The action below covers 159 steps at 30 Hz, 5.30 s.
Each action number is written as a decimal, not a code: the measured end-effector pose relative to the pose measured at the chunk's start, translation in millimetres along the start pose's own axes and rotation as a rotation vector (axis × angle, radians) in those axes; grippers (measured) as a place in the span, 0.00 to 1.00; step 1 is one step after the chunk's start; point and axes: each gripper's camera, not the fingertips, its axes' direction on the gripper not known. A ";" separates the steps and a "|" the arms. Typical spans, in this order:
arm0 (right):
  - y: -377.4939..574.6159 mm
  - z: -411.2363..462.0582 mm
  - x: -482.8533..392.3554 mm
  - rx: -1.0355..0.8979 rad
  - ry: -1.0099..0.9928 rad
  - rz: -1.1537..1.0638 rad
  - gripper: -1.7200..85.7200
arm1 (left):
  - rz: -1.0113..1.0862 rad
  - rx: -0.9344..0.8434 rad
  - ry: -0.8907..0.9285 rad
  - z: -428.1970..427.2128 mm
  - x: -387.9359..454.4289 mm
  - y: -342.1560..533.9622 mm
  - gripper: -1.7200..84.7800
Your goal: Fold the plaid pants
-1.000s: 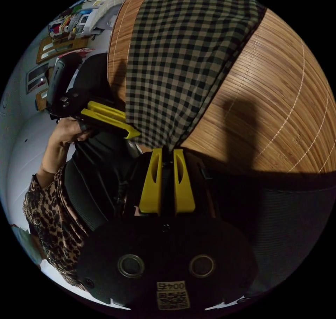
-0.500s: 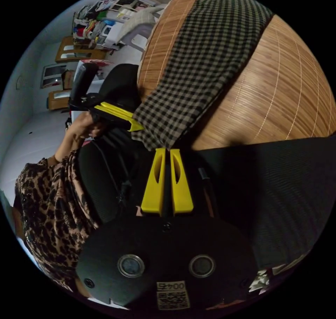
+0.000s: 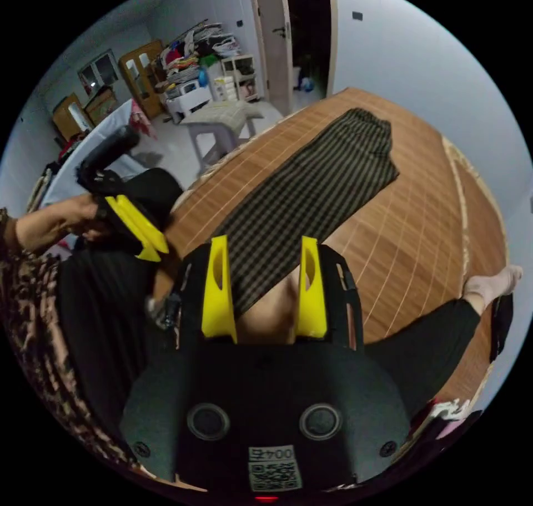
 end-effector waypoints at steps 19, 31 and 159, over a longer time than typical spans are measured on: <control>-35.8 97.8 21.6 0.033 0.114 0.015 0.26 | 0.129 0.459 -0.638 -21.0 28.4 -193.6 0.08; -55.7 101.7 42.2 0.046 0.116 0.012 0.26 | 0.003 0.458 -0.750 -27.6 7.0 -231.7 0.06; -319.9 141.3 655.9 0.134 -0.156 0.360 0.13 | 0.191 0.419 -0.794 78.0 59.9 -218.1 0.21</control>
